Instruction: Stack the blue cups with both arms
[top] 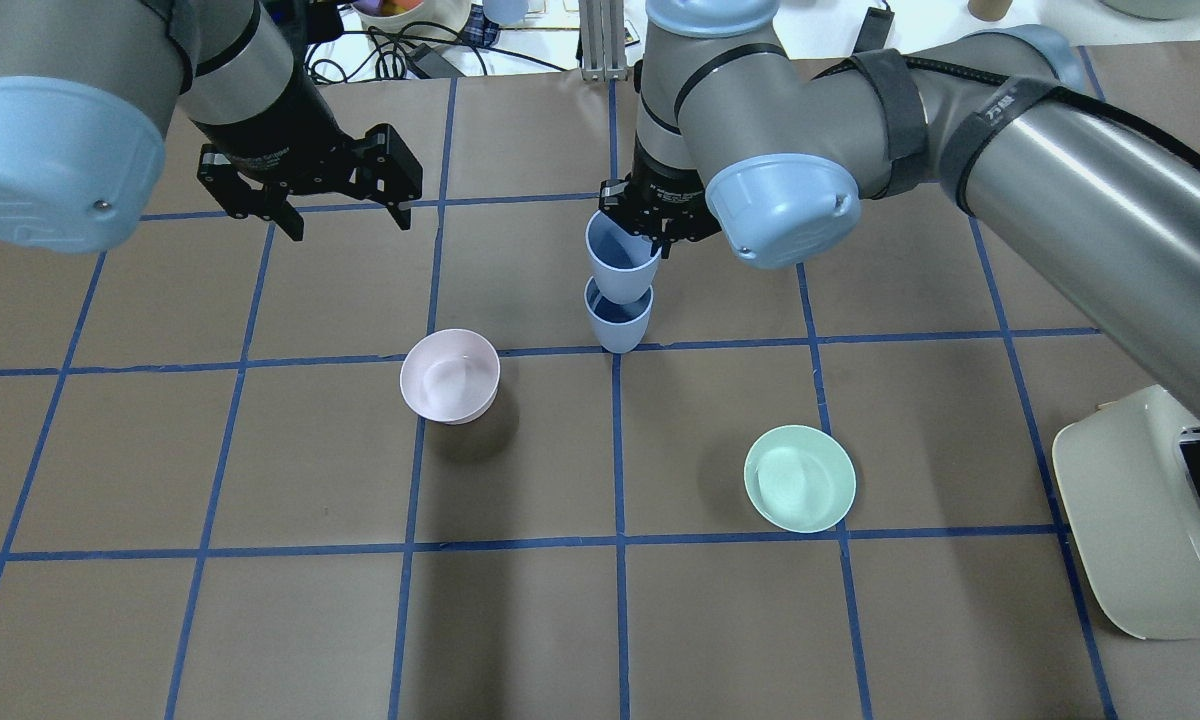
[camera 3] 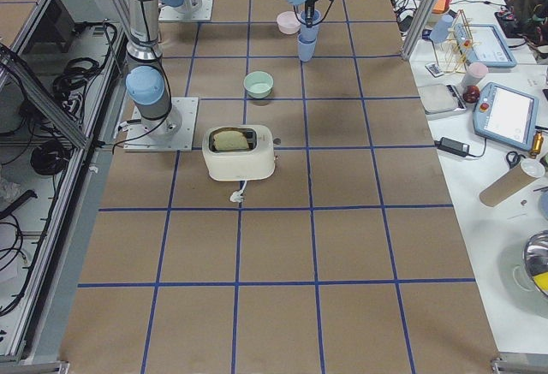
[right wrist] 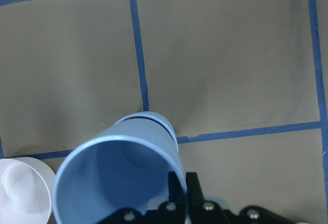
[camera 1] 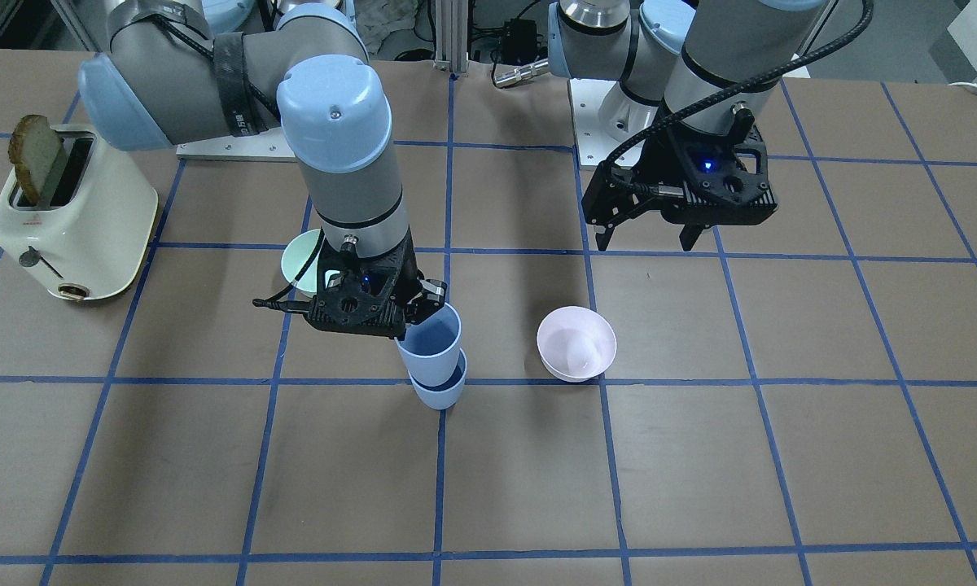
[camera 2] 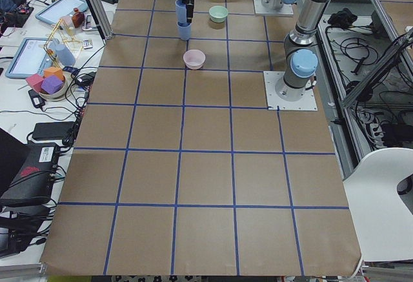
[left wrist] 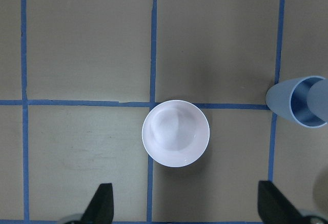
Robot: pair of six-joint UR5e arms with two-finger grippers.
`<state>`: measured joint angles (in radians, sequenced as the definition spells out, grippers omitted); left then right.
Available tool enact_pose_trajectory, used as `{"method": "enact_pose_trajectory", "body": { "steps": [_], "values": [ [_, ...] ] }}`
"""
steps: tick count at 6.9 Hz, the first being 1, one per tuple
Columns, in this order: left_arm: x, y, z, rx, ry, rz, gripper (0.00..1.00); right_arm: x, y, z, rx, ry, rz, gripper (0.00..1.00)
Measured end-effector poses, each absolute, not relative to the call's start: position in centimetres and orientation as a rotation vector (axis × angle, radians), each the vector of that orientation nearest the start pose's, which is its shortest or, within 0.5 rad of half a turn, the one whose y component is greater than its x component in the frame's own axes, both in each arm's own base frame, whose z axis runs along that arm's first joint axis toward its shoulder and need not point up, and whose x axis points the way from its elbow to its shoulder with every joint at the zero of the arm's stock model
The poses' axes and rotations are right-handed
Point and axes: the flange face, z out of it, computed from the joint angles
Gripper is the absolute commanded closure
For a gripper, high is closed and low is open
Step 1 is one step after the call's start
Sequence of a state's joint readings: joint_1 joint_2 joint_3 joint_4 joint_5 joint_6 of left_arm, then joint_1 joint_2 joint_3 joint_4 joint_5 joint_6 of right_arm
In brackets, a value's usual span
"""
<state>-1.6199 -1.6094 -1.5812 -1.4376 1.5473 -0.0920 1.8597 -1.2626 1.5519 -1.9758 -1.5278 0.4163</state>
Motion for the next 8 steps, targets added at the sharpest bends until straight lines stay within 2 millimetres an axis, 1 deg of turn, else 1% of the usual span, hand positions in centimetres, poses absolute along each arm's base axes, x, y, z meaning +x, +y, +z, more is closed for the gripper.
{"method": "enact_pose_trajectory", "body": {
  "steps": [2, 3, 4, 5, 6, 7, 8],
  "values": [
    [-16.1, -50.8, 47.8, -0.067, 3.167, -0.126, 0.0, 30.8, -55.3, 36.1, 0.201, 3.05, -0.131, 1.0],
    [-16.1, -50.8, 47.8, -0.066, 3.167, -0.125, 0.0, 30.9, -55.5, 35.6, 0.213, 3.05, -0.125, 0.9],
    [-16.1, -50.8, 47.8, -0.065, 3.167, -0.124, 0.0, 30.9, -55.6, 34.9, 0.22, 3.051, -0.115, 0.76],
    [-16.1, -50.8, 47.8, -0.066, 3.167, -0.123, 0.0, 31.0, -55.7, 34.1, 0.222, 3.055, -0.096, 0.4],
    [-16.1, -50.8, 47.8, -0.066, 3.167, -0.124, 0.0, 31.0, -55.7, 33.4, 0.222, 3.059, -0.08, 0.09],
    [-16.1, -50.8, 47.9, -0.066, 3.167, -0.124, 0.0, 30.9, -55.8, 33.1, 0.223, 3.063, -0.074, 0.01],
    [-16.1, -50.8, 47.9, -0.067, 3.167, -0.124, 0.0, 30.6, -56.1, 33.7, 0.226, 3.062, -0.09, 0.0]
  ]
}}
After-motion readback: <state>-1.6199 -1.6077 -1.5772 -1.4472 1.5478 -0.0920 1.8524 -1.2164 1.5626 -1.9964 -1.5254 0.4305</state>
